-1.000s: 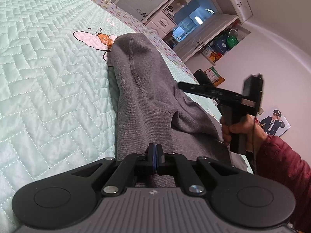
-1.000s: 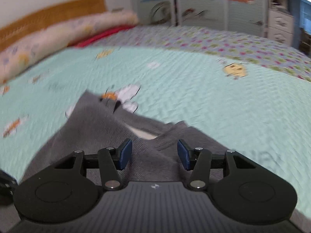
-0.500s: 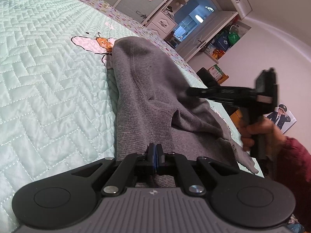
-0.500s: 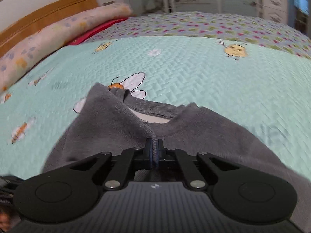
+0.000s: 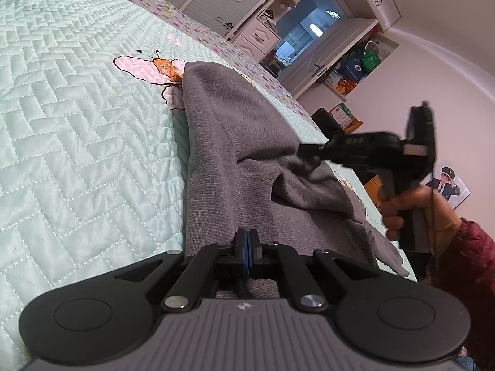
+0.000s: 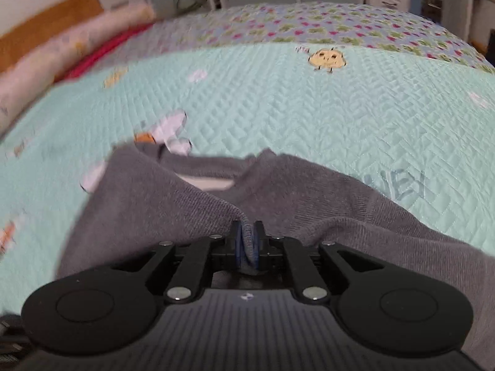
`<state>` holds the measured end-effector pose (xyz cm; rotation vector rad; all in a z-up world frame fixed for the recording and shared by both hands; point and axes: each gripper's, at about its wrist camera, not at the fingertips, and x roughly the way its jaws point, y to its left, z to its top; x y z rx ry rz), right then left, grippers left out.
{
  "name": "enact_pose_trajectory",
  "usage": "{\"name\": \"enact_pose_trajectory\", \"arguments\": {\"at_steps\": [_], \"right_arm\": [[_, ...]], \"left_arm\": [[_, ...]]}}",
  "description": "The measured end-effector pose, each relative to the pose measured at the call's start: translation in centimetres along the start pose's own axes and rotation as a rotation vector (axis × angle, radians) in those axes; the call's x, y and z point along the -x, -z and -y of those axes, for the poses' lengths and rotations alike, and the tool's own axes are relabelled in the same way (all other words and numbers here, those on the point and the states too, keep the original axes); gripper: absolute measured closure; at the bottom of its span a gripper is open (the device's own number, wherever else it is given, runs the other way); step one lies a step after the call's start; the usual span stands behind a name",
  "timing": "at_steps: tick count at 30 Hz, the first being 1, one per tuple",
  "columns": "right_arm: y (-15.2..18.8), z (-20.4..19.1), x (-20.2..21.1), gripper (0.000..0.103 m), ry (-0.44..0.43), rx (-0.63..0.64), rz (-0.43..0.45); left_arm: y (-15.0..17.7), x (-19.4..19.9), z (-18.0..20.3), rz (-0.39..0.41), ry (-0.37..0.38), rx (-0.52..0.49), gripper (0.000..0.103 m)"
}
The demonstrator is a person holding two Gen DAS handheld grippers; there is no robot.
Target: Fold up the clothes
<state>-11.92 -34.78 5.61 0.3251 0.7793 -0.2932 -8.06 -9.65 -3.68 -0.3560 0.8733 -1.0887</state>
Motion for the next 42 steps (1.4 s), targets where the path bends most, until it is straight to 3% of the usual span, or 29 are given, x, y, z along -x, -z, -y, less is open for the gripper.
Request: {"name": "enact_pose_trajectory", "arguments": {"at_steps": [3,6,7,11,13,15,17,18,21,26,28,30,33,36,37,39,42], "right_arm": [[-0.3,-1.9,3.0,0.084,0.088,-0.003,0.136],[-0.8,-5.5,5.3,0.084,0.008,0.027,0.280],[-1.0,-6.9,5.4,0.083,-0.054,0.031,0.305],[-2.3,-9.1,0.5,0.084,-0.437,-0.103,0.173],[-2.6,-9.1,-3.4,0.088,-0.466,-0.159,0.090],[-2.6,-8.1,-7.2,0.089,-0.420,-0.215,0.049],[-2.1,-6.2,-10.5,0.103,-0.390,-0.301,0.011],[-1.7,-5.2,-12.0,0.103,-0.390,-0.357,0.000],[-0.8,-3.4,-13.2,0.103,-0.484,-0.463,0.006],[-1.6,-3.8,-12.2,0.103,-0.456,-0.408,0.005],[-1.7,-3.7,-10.1,0.095,-0.455,-0.382,0.061],[-1.1,-3.8,-6.9,0.095,-0.518,-0.366,0.094],[0.6,-4.3,-3.8,0.095,-0.575,-0.331,0.073],[2.3,-4.4,-4.7,0.098,-0.514,-0.300,0.014],[2.8,-4.1,-5.4,0.103,-0.491,-0.295,0.004],[3.2,-3.4,-5.8,0.103,-0.468,-0.327,0.010],[3.3,-2.1,-2.7,0.088,-0.502,-0.405,0.104]], "left_arm": [[0.0,0.0,0.1,0.001,-0.004,-0.005,0.100],[0.1,0.0,0.3,0.003,-0.008,-0.013,0.100],[0.1,0.0,0.3,0.003,-0.008,-0.013,0.100],[0.1,0.0,0.1,0.002,-0.003,-0.005,0.100],[0.1,0.0,0.1,0.002,0.001,-0.002,0.100],[0.1,0.0,0.0,0.002,0.004,0.001,0.100],[0.1,0.0,-0.1,0.002,0.006,0.005,0.100],[0.1,0.0,-0.1,0.002,0.006,0.004,0.100],[0.0,0.0,0.0,0.002,0.005,0.002,0.100],[-0.1,0.0,0.0,-0.001,0.009,0.007,0.100],[0.0,0.0,0.0,0.000,0.005,0.002,0.100],[0.1,0.0,0.0,0.000,0.003,0.000,0.100],[0.1,0.0,0.0,0.000,0.004,0.002,0.100],[0.1,0.0,0.0,-0.002,0.004,0.004,0.100],[0.1,0.1,-0.1,-0.002,0.005,0.007,0.100],[0.1,0.1,-0.1,-0.003,0.007,0.011,0.100],[0.1,0.2,0.0,-0.004,0.002,0.010,0.100]]}}
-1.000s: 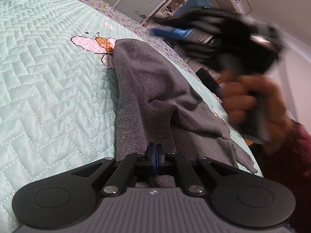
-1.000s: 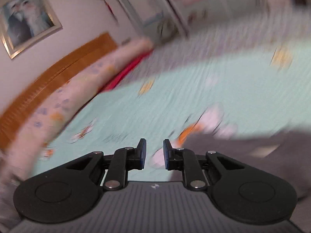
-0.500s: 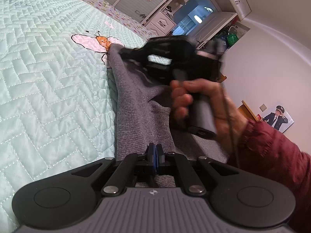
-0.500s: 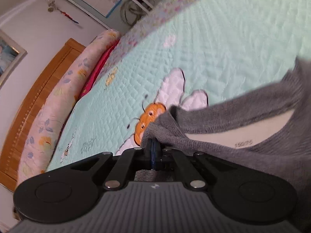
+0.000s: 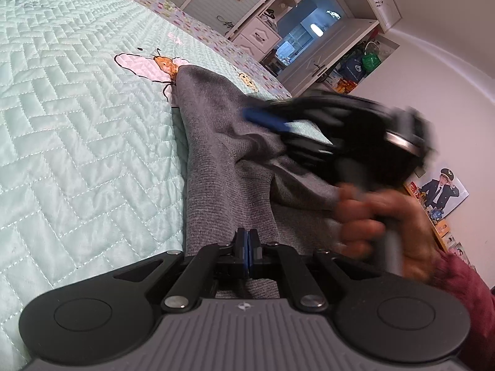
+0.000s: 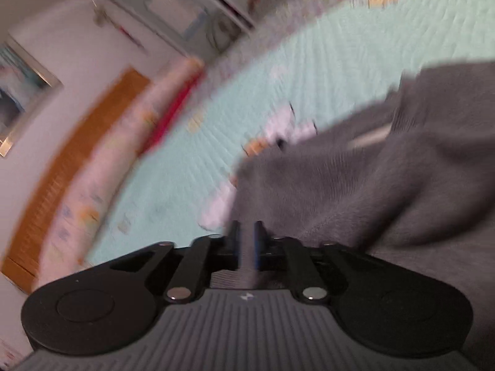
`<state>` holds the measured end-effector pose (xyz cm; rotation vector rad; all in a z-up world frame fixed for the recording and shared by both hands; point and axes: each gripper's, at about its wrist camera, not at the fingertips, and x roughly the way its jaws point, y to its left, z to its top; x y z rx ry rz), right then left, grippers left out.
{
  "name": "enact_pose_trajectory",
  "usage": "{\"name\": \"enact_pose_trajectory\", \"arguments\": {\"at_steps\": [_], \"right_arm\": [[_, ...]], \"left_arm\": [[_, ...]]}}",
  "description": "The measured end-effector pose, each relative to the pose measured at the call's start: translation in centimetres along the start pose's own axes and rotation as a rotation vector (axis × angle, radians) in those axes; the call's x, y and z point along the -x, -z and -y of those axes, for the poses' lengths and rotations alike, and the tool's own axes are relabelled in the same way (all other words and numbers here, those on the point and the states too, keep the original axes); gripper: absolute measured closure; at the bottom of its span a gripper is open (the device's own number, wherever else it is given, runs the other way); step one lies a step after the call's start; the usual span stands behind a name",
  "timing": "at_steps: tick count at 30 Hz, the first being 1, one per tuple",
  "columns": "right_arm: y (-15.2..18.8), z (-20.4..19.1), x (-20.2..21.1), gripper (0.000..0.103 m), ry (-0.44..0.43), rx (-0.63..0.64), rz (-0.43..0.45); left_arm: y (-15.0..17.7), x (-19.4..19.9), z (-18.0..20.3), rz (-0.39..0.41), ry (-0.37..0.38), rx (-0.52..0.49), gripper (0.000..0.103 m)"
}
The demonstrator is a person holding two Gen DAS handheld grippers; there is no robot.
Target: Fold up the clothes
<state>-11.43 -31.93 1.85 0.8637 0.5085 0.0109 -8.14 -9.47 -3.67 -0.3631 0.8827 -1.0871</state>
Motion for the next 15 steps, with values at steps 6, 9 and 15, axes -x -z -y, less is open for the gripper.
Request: {"name": "enact_pose_trajectory", "arguments": {"at_steps": [6,9,15], "right_arm": [[3.5,1.2,10.2,0.074,0.077,-0.104,0.106],[6.3,2.8,13.9,0.073,0.078,-0.167,0.152],[10.3,4.8,16.3,0.070,0.094,-0.202,0.138]], "left_arm": [[-0.1,0.3,1.6,0.004,-0.063,-0.065,0.100],[-0.3,1.0,3.2,0.004,-0.105,-0.111,0.097],[-2.1,3.1,6.9,0.053,-0.089,-0.149,0.083]]}}
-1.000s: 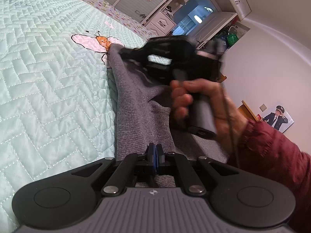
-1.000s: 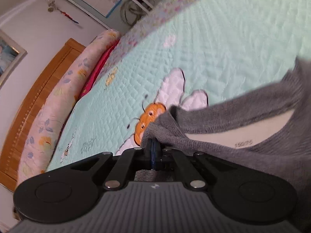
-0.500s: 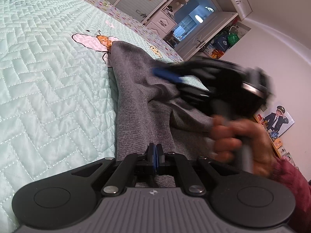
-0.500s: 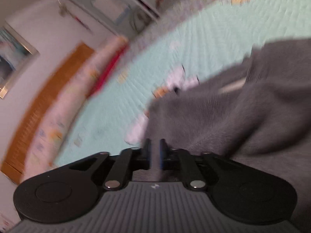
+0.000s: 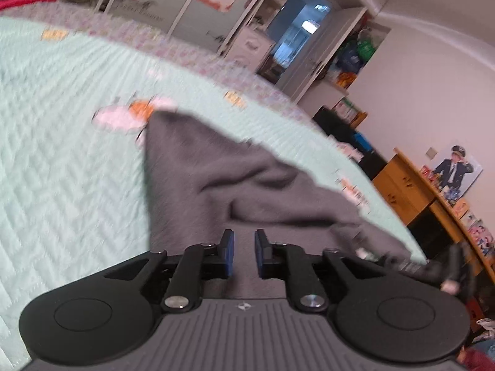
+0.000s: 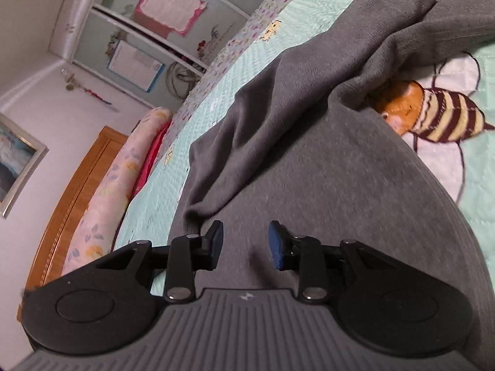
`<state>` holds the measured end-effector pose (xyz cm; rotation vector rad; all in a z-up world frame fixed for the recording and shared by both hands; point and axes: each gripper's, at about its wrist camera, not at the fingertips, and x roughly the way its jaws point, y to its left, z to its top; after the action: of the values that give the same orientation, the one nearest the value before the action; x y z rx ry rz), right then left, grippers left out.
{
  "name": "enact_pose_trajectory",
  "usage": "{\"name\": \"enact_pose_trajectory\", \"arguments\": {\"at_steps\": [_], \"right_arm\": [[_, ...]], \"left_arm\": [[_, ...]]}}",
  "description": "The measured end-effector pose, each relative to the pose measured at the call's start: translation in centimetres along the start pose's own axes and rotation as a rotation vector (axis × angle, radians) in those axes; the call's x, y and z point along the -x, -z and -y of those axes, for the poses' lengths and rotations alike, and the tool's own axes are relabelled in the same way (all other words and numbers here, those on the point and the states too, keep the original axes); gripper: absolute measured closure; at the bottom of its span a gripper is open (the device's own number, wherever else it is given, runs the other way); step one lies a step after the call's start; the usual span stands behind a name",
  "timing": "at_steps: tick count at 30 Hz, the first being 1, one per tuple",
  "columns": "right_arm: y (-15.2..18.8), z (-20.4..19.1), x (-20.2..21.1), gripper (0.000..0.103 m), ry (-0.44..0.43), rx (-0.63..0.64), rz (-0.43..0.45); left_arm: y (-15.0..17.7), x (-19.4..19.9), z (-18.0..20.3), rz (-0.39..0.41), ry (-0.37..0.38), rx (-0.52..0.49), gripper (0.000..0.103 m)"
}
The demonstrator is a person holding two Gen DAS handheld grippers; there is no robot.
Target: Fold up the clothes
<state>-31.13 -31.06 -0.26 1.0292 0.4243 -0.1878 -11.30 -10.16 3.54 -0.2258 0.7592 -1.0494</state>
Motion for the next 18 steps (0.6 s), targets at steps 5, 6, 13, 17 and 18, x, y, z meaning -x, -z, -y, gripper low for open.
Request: {"name": "enact_pose_trajectory", "arguments": {"at_steps": [5,6,13,17,18], "right_arm": [[0.6,0.8,-0.3,0.070,-0.033,-0.011,0.011],[0.8,0.9,-0.3,0.070,-0.043,-0.005,0.017],[1.1,2.1,0.2,0.071,-0.140,0.009,0.065],[0.9,2.7,0.2,0.071,-0.171,-0.006,0.073],[0.9,2.8,0.2,0.071,-0.174,-0.005,0.074]], "left_arm": [[-2.7,-2.7,1.1,0.025,-0.023,0.034,0.075],[-3.1,-3.9,0.8,0.012,-0.011,0.072,0.076],[-0.4,-9.3,-2.1,-0.126,0.037,0.307,0.087],[0.6,-9.7,-1.1,-0.133,-0.017,0.230,0.100],[0.4,-9.6,-1.0,-0.140,-0.020,0.234,0.100]]}}
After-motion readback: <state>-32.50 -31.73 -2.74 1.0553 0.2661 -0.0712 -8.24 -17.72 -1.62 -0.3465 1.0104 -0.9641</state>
